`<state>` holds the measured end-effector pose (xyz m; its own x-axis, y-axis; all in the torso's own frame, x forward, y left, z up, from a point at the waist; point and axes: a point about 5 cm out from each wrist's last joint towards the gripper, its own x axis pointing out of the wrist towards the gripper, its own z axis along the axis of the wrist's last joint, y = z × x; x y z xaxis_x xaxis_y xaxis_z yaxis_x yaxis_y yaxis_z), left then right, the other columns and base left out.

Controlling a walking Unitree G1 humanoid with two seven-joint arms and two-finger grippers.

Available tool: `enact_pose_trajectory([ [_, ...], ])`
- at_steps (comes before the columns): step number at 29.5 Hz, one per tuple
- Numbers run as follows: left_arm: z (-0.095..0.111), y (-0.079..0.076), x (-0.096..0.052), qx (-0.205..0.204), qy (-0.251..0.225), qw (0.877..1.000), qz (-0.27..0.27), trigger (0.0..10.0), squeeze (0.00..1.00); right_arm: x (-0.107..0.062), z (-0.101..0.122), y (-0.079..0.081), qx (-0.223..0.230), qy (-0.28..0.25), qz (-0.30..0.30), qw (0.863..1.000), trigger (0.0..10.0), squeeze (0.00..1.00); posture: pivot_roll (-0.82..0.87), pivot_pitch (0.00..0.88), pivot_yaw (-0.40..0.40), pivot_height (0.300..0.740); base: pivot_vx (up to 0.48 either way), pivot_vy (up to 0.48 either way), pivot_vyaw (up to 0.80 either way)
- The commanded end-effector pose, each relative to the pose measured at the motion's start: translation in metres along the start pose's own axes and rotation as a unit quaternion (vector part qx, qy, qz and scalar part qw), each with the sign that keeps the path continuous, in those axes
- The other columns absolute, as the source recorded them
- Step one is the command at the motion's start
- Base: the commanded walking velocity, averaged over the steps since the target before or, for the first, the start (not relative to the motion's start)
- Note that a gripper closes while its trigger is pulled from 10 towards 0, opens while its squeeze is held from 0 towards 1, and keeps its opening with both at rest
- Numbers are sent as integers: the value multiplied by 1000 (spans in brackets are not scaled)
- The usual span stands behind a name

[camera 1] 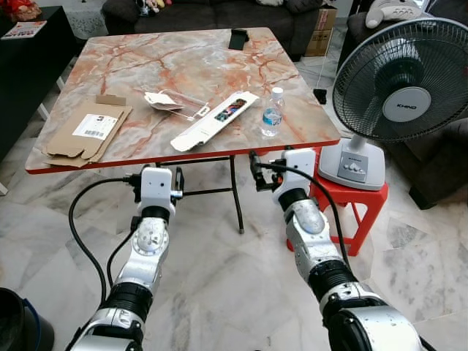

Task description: Picking trash to rubbish bin

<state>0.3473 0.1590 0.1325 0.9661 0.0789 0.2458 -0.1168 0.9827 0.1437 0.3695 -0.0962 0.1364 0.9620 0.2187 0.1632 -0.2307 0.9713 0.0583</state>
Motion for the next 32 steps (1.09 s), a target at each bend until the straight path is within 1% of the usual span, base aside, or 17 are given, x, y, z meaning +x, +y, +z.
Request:
enact_pose_trajectory([
  [1, 8, 12, 5, -4, -11, 1000, 21, 10000, 0, 4, 8, -1, 3, -15, -2, 1000, 10000, 0, 122, 67, -8, 740, 0, 0, 0],
  [2, 7, 14, 6, -1, -10, 1000, 21, 10000, 0, 4, 8, -1, 0, -12, -2, 1000, 10000, 0, 122, 66, -8, 740, 274, 0, 0],
  [7, 1, 16, 3, -2, 6, 1000, 17, 10000, 0, 4, 7, -3, 1, -7, -8, 1000, 10000, 0, 122, 64, 0, 740, 355, 0, 0],
  [8, 1, 14, 2, -4, 5, 1000, 14, 10000, 0, 4, 7, -4, -8, -3, -13, 1000, 10000, 0, 118, 61, 4, 740, 390, 0, 0],
  [16, 4, 6, 4, -13, 5, 1000, 6, 10000, 0, 6, 12, -6, -9, -10, -16, 1000, 10000, 0, 113, 69, 0, 740, 403, 0, 0],
  [18, 4, 6, 4, -12, 3, 1000, 3, 10000, 0, 7, 13, -6, 3, -12, -17, 1000, 10000, 0, 114, 73, -2, 740, 412, 0, 0],
  [20, 5, 5, 5, -13, 3, 1000, 3, 10000, 0, 7, 14, -5, 5, -14, -12, 1000, 10000, 0, 118, 78, -4, 740, 414, 0, 0],
  [23, 5, 5, 4, -14, 3, 1000, 2, 10000, 0, 8, 13, -3, 32, -11, -8, 999, 10000, 0, 119, 83, -5, 740, 412, 0, 0],
  [25, 5, 5, 3, -13, 4, 1000, 2, 10000, 0, 9, 14, -1, 37, -11, -4, 999, 10000, 0, 118, 85, -5, 740, 412, 0, -659],
  [29, 4, 6, 3, -14, 5, 1000, 3, 10000, 0, 9, 15, 1, 33, -14, -2, 999, 10000, 0, 119, 86, -5, 740, 415, 0, -800],
  [30, 4, 6, 3, -13, 5, 1000, 4, 10000, 0, 9, 16, 2, 23, -22, -1, 1000, 10000, 0, 119, 86, -5, 740, 416, 0, 0],
  [32, 4, 6, 3, -13, 6, 1000, 4, 10000, 0, 9, 15, 3, 34, -21, -3, 999, 10000, 0, 120, 86, -4, 740, 411, 0, 0],
])
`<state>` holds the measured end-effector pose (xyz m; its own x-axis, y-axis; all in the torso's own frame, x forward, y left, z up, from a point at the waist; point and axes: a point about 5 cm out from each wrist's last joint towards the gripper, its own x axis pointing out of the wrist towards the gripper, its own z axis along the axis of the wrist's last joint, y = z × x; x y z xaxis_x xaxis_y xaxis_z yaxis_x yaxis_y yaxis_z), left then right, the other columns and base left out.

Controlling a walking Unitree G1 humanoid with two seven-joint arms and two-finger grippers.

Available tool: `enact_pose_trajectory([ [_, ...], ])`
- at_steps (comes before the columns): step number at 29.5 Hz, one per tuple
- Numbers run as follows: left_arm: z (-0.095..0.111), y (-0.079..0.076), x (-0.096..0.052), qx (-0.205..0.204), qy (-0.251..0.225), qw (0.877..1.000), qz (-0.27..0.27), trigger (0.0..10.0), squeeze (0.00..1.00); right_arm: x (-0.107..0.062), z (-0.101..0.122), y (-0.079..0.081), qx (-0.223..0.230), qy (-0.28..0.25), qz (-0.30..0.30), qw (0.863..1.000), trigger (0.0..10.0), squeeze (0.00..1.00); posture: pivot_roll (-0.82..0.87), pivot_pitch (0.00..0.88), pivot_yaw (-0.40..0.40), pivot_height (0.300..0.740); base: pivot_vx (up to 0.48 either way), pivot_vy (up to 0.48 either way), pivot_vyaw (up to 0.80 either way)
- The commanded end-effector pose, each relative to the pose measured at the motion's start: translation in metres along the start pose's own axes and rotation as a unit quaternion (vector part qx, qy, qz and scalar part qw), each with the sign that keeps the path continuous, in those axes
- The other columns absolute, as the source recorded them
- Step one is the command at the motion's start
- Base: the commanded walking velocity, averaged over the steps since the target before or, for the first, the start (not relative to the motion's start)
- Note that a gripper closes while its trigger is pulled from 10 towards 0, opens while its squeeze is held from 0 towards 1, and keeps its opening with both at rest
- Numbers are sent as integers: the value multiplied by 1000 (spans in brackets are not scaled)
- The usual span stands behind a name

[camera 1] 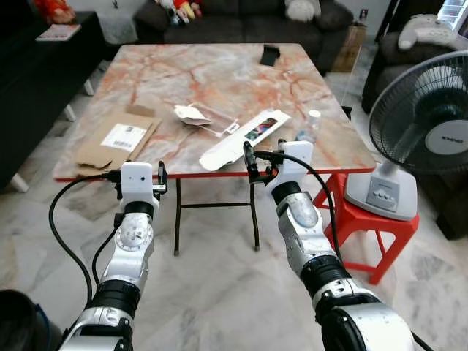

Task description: Picking trash to rubbish bin

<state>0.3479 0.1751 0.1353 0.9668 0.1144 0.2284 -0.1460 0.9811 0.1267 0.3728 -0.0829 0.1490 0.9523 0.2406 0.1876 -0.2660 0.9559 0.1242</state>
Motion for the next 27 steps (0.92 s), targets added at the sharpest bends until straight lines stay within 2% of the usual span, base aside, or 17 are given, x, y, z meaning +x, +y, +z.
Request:
enact_pose_trajectory([
  [1, 4, -10, 0, -9, -6, 1000, -13, 10000, 0, 0, 5, -10, 2, -11, -17, 1000, 10000, 0, 120, 87, -4, 740, 409, 0, 0],
  [27, 15, -12, 2, -15, -27, 999, -15, 10000, 0, 1, 14, -1, 19, -45, 2, 999, 10000, 0, 125, 90, 0, 740, 397, 0, 0],
])
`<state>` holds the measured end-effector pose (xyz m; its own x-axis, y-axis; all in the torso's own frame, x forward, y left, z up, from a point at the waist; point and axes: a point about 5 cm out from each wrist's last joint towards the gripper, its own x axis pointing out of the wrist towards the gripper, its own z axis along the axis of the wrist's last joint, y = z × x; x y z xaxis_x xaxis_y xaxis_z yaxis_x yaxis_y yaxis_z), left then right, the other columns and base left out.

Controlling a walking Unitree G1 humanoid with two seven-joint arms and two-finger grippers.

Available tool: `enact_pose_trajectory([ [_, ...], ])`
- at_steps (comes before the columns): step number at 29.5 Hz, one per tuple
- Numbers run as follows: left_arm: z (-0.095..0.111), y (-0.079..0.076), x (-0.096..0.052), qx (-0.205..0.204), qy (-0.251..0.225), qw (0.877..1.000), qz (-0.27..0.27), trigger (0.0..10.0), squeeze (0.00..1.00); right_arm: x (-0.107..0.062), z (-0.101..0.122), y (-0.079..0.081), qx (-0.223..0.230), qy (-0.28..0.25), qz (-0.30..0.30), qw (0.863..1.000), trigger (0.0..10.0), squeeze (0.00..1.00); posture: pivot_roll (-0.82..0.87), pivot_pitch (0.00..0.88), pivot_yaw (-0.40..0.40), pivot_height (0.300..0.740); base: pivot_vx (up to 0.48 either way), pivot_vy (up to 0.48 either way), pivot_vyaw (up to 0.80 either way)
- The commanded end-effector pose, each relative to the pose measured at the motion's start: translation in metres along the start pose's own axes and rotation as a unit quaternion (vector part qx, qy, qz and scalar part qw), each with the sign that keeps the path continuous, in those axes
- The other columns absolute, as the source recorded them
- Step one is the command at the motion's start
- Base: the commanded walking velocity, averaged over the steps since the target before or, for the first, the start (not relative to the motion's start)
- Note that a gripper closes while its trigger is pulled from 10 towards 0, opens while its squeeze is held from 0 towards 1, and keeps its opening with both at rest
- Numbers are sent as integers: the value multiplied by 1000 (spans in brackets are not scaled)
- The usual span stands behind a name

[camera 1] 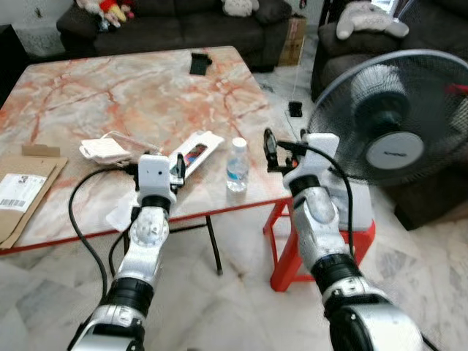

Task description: Picking trash to rubbish bin

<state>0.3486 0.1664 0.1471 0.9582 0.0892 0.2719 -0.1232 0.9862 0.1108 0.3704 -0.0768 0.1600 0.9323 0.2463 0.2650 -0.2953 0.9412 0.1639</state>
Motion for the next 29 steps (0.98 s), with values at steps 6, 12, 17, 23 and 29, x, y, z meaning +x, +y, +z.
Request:
enact_pose_trajectory([
  [6, 7, -5, 1, -7, -14, 1000, -2, 10000, 0, -1, 7, -5, -13, -21, 9, 1000, 10000, 0, 124, 92, 0, 740, 277, 0, 70],
  [12, 12, -6, 1, -14, -28, 999, -5, 10000, 0, -1, 10, -5, 5, -33, 7, 999, 10000, 0, 121, 93, -2, 740, 0, 0, 209],
  [17, 14, -6, 1, -17, -31, 999, -4, 10000, 0, 0, 12, -3, 14, -37, 16, 999, 10000, 0, 121, 93, -5, 740, 0, 0, 0],
  [23, 16, -5, 2, -18, -34, 999, -2, 10000, 0, -1, 11, -4, 26, -36, 15, 999, 10000, 0, 123, 90, -5, 740, 0, 0, 0],
  [29, 17, -6, 3, -25, -33, 999, -3, 10000, 0, 4, 17, -1, 37, -43, 25, 998, 10000, 0, 120, 88, -6, 740, 0, 0, 0],
])
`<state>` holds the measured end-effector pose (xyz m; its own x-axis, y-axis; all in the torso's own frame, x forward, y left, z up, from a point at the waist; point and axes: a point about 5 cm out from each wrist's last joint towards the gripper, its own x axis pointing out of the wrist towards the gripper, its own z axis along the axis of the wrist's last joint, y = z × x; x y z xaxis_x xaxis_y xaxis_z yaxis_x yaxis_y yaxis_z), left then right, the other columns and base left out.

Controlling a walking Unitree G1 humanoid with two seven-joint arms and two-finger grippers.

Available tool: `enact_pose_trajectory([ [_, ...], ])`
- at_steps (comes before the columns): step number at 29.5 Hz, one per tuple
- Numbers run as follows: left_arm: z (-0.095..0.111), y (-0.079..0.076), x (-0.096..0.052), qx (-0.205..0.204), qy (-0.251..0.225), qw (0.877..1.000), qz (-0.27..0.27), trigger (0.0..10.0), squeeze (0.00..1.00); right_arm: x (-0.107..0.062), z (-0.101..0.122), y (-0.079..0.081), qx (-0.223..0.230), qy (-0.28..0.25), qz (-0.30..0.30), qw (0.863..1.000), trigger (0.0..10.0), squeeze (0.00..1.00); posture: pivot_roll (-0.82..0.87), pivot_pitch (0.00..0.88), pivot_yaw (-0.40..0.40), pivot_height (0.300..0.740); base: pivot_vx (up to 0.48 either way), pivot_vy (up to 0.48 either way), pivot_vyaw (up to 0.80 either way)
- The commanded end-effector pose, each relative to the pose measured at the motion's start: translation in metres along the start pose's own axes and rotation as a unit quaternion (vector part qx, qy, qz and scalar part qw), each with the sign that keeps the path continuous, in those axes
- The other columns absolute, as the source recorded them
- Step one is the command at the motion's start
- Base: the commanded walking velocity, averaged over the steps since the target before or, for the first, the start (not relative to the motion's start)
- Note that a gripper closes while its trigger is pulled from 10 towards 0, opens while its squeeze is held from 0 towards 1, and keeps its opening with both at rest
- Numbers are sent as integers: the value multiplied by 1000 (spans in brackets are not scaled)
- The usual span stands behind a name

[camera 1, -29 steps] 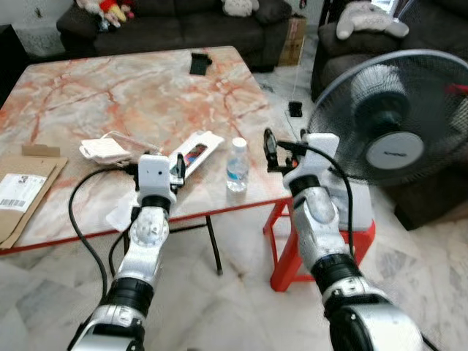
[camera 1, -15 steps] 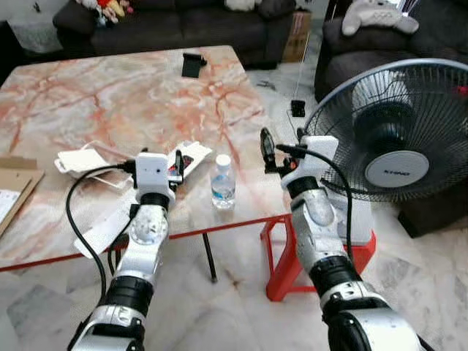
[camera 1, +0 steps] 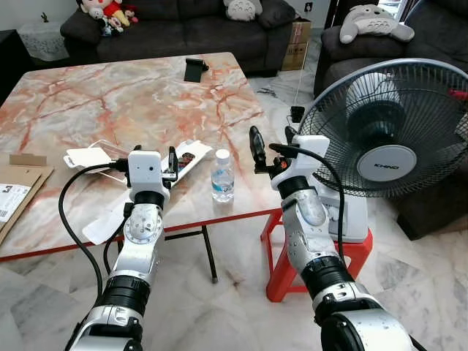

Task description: Picking trash to rubbish bin

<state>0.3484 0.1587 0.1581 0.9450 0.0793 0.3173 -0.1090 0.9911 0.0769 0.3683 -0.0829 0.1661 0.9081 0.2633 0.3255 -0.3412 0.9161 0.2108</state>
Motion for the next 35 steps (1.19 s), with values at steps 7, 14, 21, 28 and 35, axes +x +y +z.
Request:
enact_pose_trajectory([
  [7, 5, 1, 1, -6, -7, 1000, -1, 10000, 0, 18, 10, 22, 17, -1, 52, 999, 10000, 0, 128, 93, -10, 740, 0, 0, 0],
  [14, 5, 3, 1, -5, -7, 1000, 1, 10000, 0, 19, 5, 29, 30, 10, 62, 998, 10000, 0, 133, 95, -11, 740, 0, 0, 0],
  [21, -1, 27, -1, 26, 8, 999, 19, 10000, 0, 15, -8, 45, 32, 41, 93, 994, 10000, 0, 137, 99, -12, 740, 0, 0, 0],
  [28, -8, 48, -7, 47, 25, 998, 33, 10000, 0, 13, -11, 68, 45, 40, 140, 988, 10000, 0, 140, 101, -12, 740, 0, 0, 0],
  [35, -9, 47, -7, 47, 29, 998, 29, 10000, 0, 9, -15, 82, 49, 46, 171, 983, 10000, 0, 140, 100, -17, 740, 0, 0, 0],
])
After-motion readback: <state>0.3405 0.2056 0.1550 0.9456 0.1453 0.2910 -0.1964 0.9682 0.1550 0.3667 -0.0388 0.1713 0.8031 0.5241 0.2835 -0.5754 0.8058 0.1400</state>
